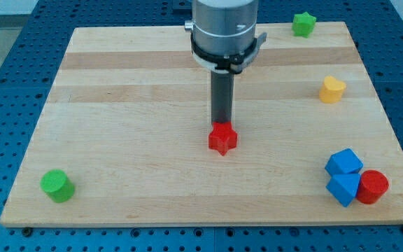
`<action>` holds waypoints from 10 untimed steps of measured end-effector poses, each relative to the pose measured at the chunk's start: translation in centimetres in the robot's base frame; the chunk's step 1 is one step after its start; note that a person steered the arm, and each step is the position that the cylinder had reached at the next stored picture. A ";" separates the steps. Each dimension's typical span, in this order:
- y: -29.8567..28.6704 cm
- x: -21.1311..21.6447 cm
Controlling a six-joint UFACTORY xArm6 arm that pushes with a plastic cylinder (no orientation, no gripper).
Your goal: Move the red star into the blue blocks
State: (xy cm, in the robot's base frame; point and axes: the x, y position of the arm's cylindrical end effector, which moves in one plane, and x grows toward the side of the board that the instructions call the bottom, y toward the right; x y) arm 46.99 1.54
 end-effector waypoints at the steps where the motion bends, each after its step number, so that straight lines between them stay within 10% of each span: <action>1: 0.0 2.2; 5: -5.0 10.7; 10: -3.7 6.4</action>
State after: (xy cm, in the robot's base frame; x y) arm 53.41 -2.18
